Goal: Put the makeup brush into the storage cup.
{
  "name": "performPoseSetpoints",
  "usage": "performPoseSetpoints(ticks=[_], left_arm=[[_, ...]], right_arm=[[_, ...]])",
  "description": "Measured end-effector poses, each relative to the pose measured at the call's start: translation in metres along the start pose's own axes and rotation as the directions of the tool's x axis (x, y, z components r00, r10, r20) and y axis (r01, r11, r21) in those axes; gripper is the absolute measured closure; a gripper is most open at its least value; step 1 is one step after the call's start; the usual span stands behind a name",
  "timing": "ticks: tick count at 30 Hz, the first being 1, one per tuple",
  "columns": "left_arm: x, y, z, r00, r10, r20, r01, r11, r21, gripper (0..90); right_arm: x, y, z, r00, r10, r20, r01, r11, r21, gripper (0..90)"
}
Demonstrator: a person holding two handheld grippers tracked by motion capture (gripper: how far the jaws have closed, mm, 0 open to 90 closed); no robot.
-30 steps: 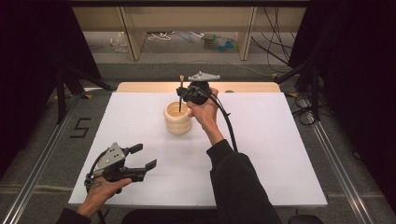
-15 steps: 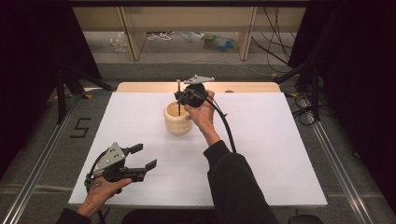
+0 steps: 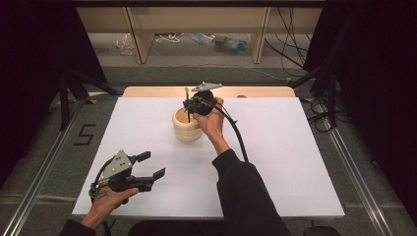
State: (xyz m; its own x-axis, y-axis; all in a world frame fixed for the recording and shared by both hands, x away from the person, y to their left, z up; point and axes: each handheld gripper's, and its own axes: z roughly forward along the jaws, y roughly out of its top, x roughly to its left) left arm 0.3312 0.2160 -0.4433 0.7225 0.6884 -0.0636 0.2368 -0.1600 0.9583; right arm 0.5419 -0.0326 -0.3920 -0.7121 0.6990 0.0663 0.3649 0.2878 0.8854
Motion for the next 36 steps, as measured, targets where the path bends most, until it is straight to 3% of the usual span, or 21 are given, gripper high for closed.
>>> performPoseSetpoints(ticks=[5,8,12,14,15,17,19,26,28,31,32,36], left_arm=[[0.000,0.000,0.000,1.0000,0.000,0.000,0.000,1.0000,0.000,20.1],[-0.001,0.000,0.000,1.0000,-0.008,-0.001,0.008,1.0000,0.001,20.1],[0.000,0.000,0.000,1.0000,-0.002,-0.002,0.002,1.0000,0.000,20.1],[0.000,0.000,0.000,1.0000,0.001,-0.002,-0.001,1.0000,0.000,20.1],[0.000,0.000,0.000,1.0000,0.001,-0.002,-0.001,1.0000,0.000,20.1],[0.000,0.000,0.000,1.0000,-0.001,-0.003,0.001,1.0000,-0.002,20.1],[0.000,0.000,0.000,1.0000,-0.004,-0.004,0.004,1.0000,-0.001,20.1],[0.000,0.000,0.000,1.0000,0.001,-0.005,-0.001,1.0000,-0.001,20.1],[0.000,0.000,0.000,1.0000,-0.001,-0.006,0.001,1.0000,-0.002,20.1],[0.000,0.000,0.000,1.0000,-0.001,-0.006,0.001,1.0000,-0.001,20.1],[0.002,0.001,0.001,0.9994,0.033,-0.012,-0.033,0.9993,-0.014,20.1],[0.001,0.000,0.000,1.0000,0.008,-0.004,-0.008,0.9999,-0.011,20.1]], right_arm=[[-0.001,-0.002,0.001,1.0000,-0.009,0.002,0.009,1.000,0.024,82.4],[-0.003,-0.003,0.001,1.0000,-0.001,0.008,0.001,0.999,0.041,77.3],[-0.003,-0.002,-0.001,0.9994,0.013,0.033,-0.015,0.999,0.043,64.8],[-0.004,-0.001,-0.003,0.9985,0.017,0.052,-0.019,1.000,0.025,54.8],[-0.004,-0.001,-0.003,0.9985,0.017,0.052,-0.019,1.000,0.025,54.8],[-0.005,0.000,-0.006,0.9969,0.039,0.069,-0.039,0.999,0.001,44.4],[-0.006,0.002,-0.010,0.9959,0.049,0.076,-0.049,0.999,-0.009,40.6],[-0.007,0.005,-0.021,0.9956,0.064,0.068,-0.063,0.998,-0.017,33.2],[-0.007,0.007,-0.024,0.9962,0.045,0.075,-0.043,0.999,-0.030,32.0],[-0.007,0.006,-0.029,0.9955,0.055,0.077,-0.051,0.997,-0.056,31.6],[-0.008,0.006,-0.030,0.9958,0.050,0.077,-0.046,0.997,-0.054,30.0],[-0.009,0.000,-0.032,0.9947,0.061,0.083,-0.057,0.997,-0.052,26.1]])
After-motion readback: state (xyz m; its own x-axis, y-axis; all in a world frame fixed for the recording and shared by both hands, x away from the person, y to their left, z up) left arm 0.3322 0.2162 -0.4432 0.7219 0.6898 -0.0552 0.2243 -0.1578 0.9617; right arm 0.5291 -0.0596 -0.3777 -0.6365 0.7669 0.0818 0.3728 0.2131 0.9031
